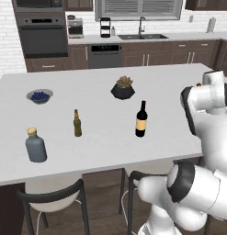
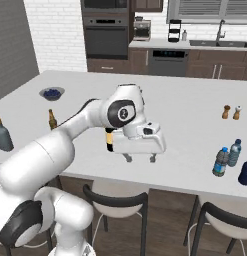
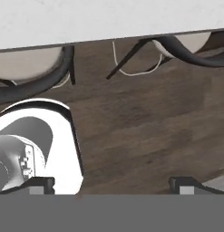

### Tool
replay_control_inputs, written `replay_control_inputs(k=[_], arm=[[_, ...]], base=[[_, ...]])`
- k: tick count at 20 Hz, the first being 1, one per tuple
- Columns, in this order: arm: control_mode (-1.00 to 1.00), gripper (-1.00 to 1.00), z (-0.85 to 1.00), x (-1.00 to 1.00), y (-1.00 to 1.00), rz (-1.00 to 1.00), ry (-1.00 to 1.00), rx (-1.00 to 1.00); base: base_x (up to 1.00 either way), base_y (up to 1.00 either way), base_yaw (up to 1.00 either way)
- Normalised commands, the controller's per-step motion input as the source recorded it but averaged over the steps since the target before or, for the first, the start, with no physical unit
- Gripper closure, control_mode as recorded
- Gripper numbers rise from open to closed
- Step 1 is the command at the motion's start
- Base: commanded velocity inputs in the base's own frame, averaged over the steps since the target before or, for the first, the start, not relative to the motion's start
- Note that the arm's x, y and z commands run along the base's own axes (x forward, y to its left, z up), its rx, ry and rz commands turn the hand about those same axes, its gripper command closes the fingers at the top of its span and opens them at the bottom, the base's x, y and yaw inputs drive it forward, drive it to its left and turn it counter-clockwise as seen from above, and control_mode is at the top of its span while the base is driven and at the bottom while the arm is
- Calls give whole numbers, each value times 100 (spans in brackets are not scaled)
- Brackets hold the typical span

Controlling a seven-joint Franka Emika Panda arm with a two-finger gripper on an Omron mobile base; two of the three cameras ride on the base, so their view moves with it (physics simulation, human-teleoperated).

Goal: Move the plastic bottles in the middle to the plastics group, and the glass bottles in the middle to the glass group.

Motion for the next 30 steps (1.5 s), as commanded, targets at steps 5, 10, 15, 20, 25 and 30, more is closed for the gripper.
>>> replay_control_inputs(k=[5,10,15,20,25,30], arm=[[-100,-100,6,31,90,30,16,0],[-100,-100,4,28,81,25,1,5],[-100,-100,21,27,63,8,-2,14],[-100,-100,28,24,39,0,-8,26],[-100,-100,21,32,29,0,-11,22],[-100,-100,20,39,24,0,-27,1]], base=[[0,0,0],[0,0,0],[0,0,0],[0,0,0],[0,0,0],[0,0,0]])
